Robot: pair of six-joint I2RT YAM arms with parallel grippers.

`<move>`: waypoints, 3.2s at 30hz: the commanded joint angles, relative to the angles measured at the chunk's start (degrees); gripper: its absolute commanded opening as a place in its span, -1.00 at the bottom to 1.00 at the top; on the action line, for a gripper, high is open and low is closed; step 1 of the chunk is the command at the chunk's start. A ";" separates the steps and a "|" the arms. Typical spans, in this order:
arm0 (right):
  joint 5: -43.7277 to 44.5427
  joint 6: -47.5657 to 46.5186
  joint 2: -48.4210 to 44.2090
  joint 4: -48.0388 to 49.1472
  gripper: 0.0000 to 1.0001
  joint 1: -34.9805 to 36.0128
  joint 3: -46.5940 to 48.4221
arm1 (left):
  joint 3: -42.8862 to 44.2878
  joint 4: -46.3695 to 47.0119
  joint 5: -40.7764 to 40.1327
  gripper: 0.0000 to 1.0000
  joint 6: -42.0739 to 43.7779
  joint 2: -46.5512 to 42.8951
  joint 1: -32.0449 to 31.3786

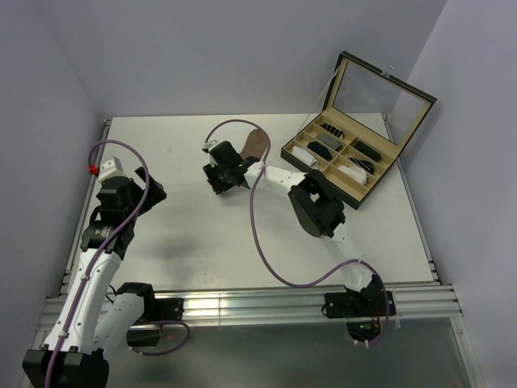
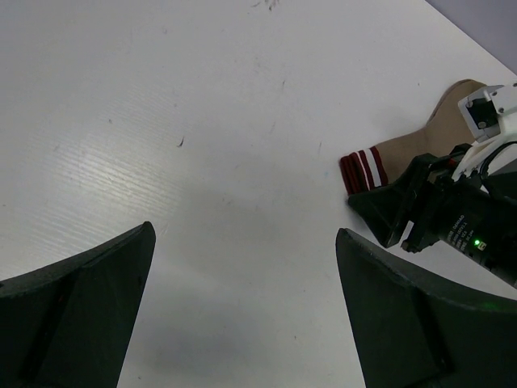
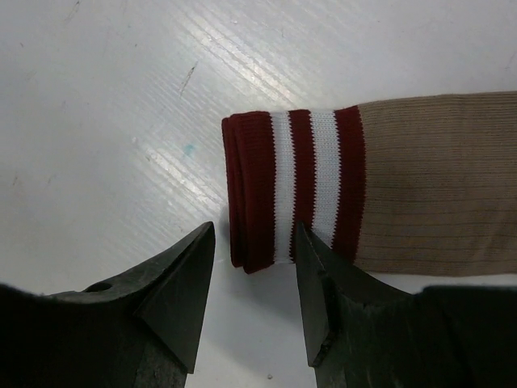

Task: Roll the socks
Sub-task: Roll the sock at the center of the board.

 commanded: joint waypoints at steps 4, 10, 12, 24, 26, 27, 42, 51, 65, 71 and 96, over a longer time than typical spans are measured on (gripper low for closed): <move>1.12 1.02 -1.49 1.28 0.04 1.67 -2.34 | -0.19 0.40 -0.23 0.99 0.23 -1.33 0.29; -0.28 1.28 -6.68 -2.59 0.03 2.90 -12.71 | -0.36 0.58 0.47 0.99 0.32 -1.25 0.29; -1.16 1.37 -10.37 -2.41 0.03 2.99 -17.70 | -0.36 0.75 0.91 0.99 0.32 -1.16 0.29; -3.28 0.31 -27.76 -3.29 0.05 3.96 -29.16 | -0.27 0.75 0.56 0.99 0.75 -1.86 0.29; -3.19 1.54 -30.49 -2.07 0.05 3.96 -30.38 | -0.45 0.93 0.83 0.99 0.84 -2.13 0.29; -3.27 1.98 -31.72 -1.28 0.06 3.96 -30.91 | -0.45 0.93 1.09 0.99 0.84 -2.39 0.29; 4.11 13.67 -27.87 6.02 0.06 -1.05 -29.07 | -0.54 1.63 4.43 0.99 1.90 -4.59 0.20; 2.35 13.33 -22.59 10.24 0.05 -4.21 -31.26 | -0.89 2.25 7.24 0.99 3.48 -1.88 0.29; 1.98 -9.07 -29.90 6.47 0.06 3.86 -36.11 | -0.27 1.90 8.03 0.99 3.22 1.30 0.64; 7.53 -14.54 -26.03 2.34 0.08 8.09 -32.06 | -0.27 1.90 8.39 0.99 3.22 1.74 0.82; 13.78 -17.61 -19.17 4.88 -0.23 12.75 -33.20 | -0.45 1.98 8.74 0.99 3.22 1.74 0.82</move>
